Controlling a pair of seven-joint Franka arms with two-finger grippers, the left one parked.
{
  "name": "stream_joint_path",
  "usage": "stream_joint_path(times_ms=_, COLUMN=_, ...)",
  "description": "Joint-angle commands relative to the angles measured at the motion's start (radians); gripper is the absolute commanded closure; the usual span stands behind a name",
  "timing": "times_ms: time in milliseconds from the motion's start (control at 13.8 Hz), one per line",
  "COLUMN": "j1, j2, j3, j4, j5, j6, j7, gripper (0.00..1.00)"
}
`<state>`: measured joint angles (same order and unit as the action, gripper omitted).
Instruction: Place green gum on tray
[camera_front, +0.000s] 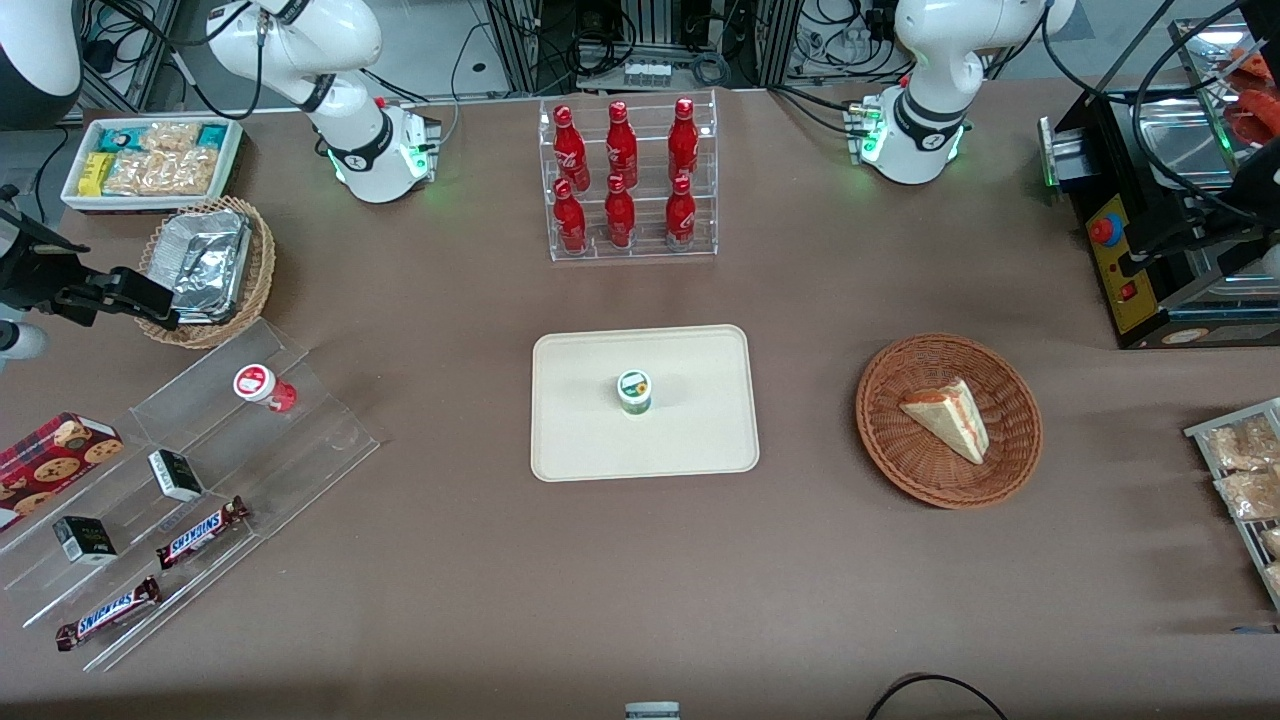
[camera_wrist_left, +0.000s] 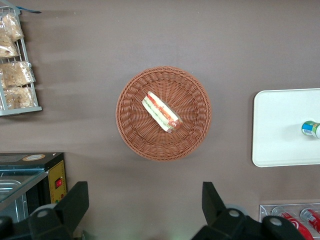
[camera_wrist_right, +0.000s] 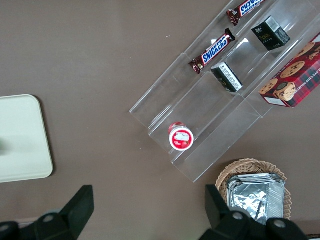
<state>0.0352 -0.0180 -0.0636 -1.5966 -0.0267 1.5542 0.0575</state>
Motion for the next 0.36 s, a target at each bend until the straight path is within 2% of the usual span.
stream_joint_path(times_ms=0, j1=-0.011, j2=-0.007, j3=0.010, j4=0.017, j5=0.022, j6=-0.022, j7=-0.021, gripper=0.01)
stream_joint_path(times_ms=145, j1=-0.012, j2=-0.007, j3=0.007, j4=0.017, j5=0.059, j6=-0.022, j7=-0.028, gripper=0.01)
stream_joint_path(times_ms=289, j1=-0.014, j2=0.001, j3=0.005, j4=0.015, j5=0.060, j6=-0.017, j7=-0.028, gripper=0.01)
